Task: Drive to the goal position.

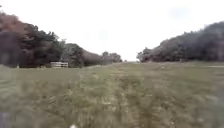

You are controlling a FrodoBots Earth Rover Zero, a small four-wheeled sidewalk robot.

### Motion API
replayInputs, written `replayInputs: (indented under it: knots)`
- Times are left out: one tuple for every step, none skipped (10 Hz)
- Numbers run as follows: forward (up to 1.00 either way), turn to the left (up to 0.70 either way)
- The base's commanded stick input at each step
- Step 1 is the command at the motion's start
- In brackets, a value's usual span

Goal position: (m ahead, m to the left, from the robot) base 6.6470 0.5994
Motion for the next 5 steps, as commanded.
replayInputs:
  knots:
    - [1.0, -0.4]
    - [1.0, -0.33]
    - [1.0, -0.18]
    - [1.0, -0.03]
    - [1.0, 0.0]
